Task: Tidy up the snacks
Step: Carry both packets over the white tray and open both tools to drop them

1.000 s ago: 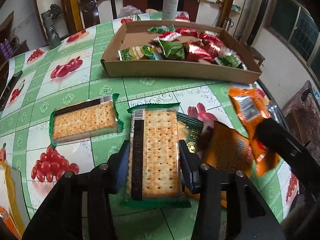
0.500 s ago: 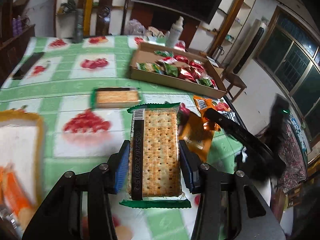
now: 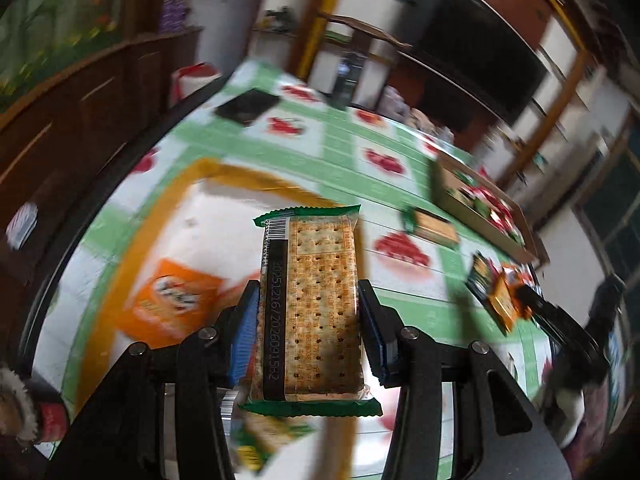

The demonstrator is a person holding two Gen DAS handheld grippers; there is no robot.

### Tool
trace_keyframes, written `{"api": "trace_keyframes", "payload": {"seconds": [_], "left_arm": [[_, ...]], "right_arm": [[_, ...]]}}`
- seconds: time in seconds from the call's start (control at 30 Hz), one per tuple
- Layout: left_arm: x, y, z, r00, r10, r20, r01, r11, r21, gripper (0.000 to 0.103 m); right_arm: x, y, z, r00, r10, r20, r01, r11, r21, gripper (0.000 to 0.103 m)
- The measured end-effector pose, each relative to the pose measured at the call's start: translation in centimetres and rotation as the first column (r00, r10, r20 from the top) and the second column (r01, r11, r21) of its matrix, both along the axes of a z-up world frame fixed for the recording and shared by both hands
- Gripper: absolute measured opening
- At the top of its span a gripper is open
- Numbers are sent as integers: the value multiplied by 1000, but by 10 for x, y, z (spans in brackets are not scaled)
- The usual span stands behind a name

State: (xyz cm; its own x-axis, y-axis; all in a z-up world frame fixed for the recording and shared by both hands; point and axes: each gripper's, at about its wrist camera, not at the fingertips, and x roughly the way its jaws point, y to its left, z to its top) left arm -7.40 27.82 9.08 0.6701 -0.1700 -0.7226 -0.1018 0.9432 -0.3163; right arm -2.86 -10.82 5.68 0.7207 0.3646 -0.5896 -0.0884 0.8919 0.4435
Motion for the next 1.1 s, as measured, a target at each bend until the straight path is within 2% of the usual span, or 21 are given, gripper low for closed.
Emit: {"api": "trace_keyframes", "payload": {"seconds": [0.13, 0.23, 0.4, 0.5, 0.7, 0.93, 1.1], "left_arm": [[-1, 26, -12, 999, 48, -20, -48, 999, -8, 45], [0, 41, -24, 997, 63, -43, -64, 998, -29, 45], [3, 53, -40, 995, 61, -76, -65, 997, -43, 45], [4, 56, -43, 995, 62, -74, -64, 998, -29, 45], [5, 59, -47, 996, 59, -69, -62, 997, -45, 45], [0, 60, -41, 997, 51, -52, -54, 996, -69, 47], [-12, 59, -29, 998, 62, -16, -63, 996, -62, 58]], "right_arm": [[1, 52, 19, 991, 133, -3, -133, 991, -3, 35], [4, 95, 26, 972, 233, -25, -233, 972, 0, 35], [14, 169, 23, 928, 364, -77, -365, 931, -2, 34], [15, 206, 20, 909, 408, -91, -412, 911, -28, 35], [25, 256, 7, 887, 445, -121, -458, 883, -106, 35], [36, 280, -11, 880, 450, -150, -469, 874, -130, 38], [32, 277, -5, 881, 453, -134, -468, 875, -120, 44]]}}
